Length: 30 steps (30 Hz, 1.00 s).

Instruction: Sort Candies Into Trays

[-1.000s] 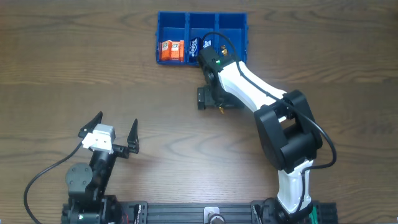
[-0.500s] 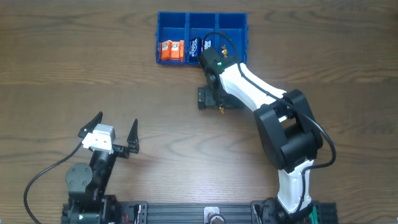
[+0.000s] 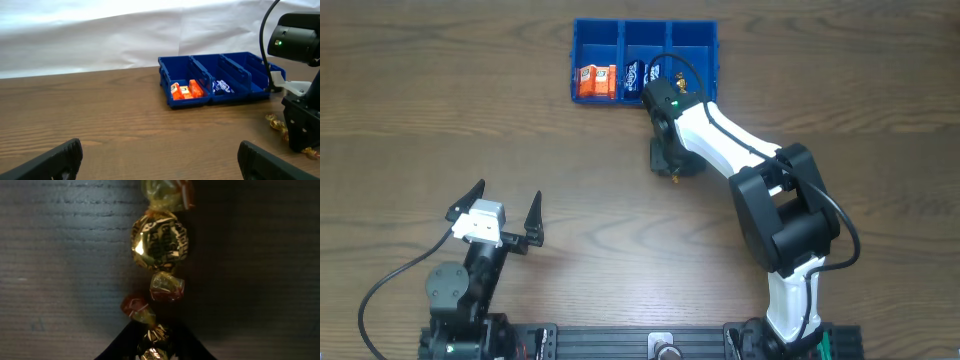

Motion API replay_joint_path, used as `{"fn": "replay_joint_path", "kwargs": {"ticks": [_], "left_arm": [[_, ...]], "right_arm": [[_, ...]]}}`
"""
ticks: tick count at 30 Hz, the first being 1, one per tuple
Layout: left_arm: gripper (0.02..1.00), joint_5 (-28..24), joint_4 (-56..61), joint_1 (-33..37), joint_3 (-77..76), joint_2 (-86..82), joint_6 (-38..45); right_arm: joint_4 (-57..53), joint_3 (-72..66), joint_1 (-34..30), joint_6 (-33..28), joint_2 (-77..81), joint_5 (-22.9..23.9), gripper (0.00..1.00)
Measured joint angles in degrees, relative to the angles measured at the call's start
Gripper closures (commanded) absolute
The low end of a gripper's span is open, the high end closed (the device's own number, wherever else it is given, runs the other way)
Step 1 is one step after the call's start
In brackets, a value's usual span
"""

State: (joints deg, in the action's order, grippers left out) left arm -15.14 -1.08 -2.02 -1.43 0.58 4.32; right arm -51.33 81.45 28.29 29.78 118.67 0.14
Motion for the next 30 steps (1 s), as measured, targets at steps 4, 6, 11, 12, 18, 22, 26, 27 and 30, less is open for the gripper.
{"fn": "replay_joint_path", "kwargs": {"ticks": [4,6,11,12,18,22,26,27,30], "left_arm": [[0.020,0.00,0.00,0.00,0.00,0.00,0.00],[0.020,0.00,0.00,0.00,0.00,0.00,0.00],[0.020,0.00,0.00,0.00,0.00,0.00,0.00],[0.020,0.00,0.00,0.00,0.00,0.00,0.00],[0.023,0.00,0.00,0.00,0.00,0.00,0.00],[0.020,0.00,0.02,0.00,0.00,0.00,-0.02],[0.020,0.00,0.00,0.00,0.00,0.00,-0.02],[0.020,0.00,0.00,0.00,0.00,0.00,0.00],[0.020,0.00,0.00,0.00,0.00,0.02,0.00]], "right_arm": [[0.00,0.00,0.00,-0.11,-0.02,0.02,0.901],[-0.09,0.00,0.00,-0.13,-0.02,-0.02,0.904],[-1.03,0.00,0.00,-0.15,-0.57,0.09,0.904],[-1.40,0.00,0.00,-0.15,-1.01,0.26,0.904],[-7.69,6.23,0.00,-0.31,-10.27,5.73,0.893],[-7.78,17.77,-0.13,-1.66,-14.80,11.54,0.844],[0.55,23.61,-1.70,-4.66,-16.44,17.75,0.851],[2.29,23.89,-2.32,-5.38,-16.39,18.82,0.853],[7.87,23.87,-4.13,-7.19,-14.60,20.90,0.853]]}}
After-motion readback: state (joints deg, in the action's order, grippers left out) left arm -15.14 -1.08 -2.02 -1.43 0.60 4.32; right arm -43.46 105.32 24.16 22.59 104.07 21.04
